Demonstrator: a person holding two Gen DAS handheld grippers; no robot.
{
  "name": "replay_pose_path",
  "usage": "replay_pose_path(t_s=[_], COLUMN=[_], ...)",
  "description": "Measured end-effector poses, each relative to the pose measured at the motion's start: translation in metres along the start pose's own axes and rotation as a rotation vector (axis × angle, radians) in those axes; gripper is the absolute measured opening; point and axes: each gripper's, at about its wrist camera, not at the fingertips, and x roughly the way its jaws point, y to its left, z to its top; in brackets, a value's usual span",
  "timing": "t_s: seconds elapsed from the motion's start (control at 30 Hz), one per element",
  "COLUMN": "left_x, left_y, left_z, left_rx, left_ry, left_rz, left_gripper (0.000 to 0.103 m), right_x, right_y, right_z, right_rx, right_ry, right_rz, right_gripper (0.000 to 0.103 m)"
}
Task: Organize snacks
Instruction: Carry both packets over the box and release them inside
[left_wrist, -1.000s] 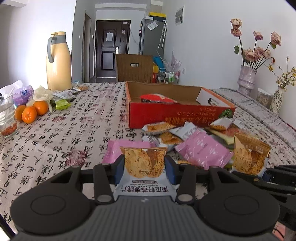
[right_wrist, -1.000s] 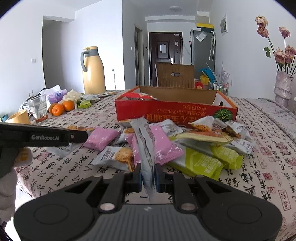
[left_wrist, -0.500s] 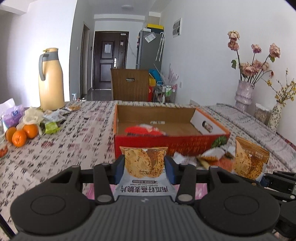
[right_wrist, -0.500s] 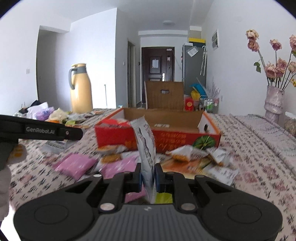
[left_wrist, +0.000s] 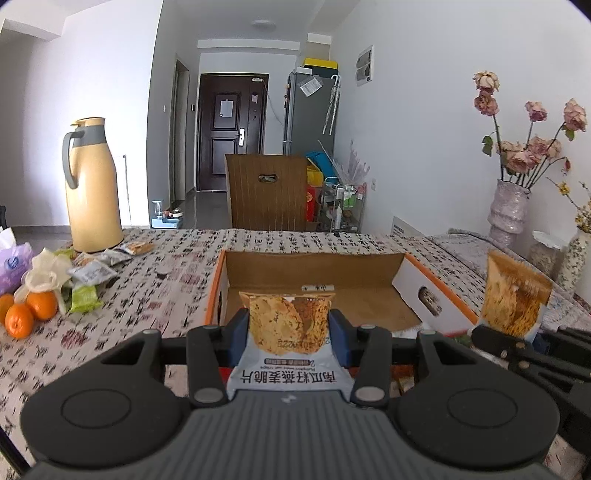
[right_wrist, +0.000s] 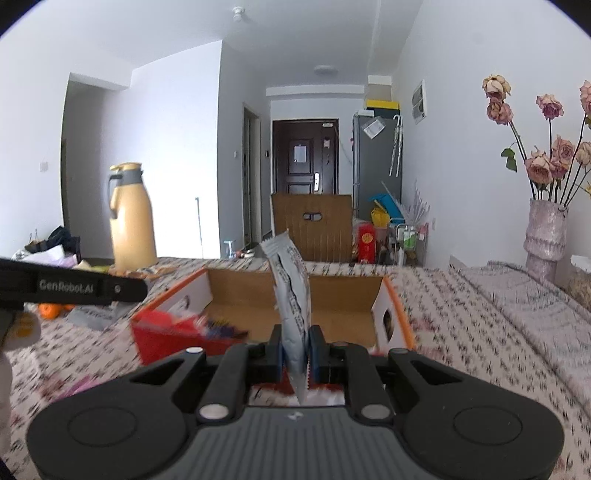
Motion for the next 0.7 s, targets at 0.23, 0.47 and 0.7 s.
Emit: replay_pose_path(t_s=[0.23,0.47,0.7], left_x=[0.039,0.077,0.101], left_y=[-0.015,-0.023,-0.010], left_z=[0.025,0.033,0.020], left_rx=[-0.002,-0.010,-0.036], left_ry=[0.003,0.023,0.057], left_rz=[0.028,0.059,0.063], left_gripper=[0.046,0.046,0.046], right_x=[0.042,0.088,0.116], right_y=[-0.020,-0.036,-0.047], right_z=[0.026,0.044,0.026], right_rx=[-0.007,0.023,0.048], right_ry=[-0.024,-0.002,0.051], right_rz=[-0.014,-0.012,-0.001], right_gripper=[0.013,0.013,0.013])
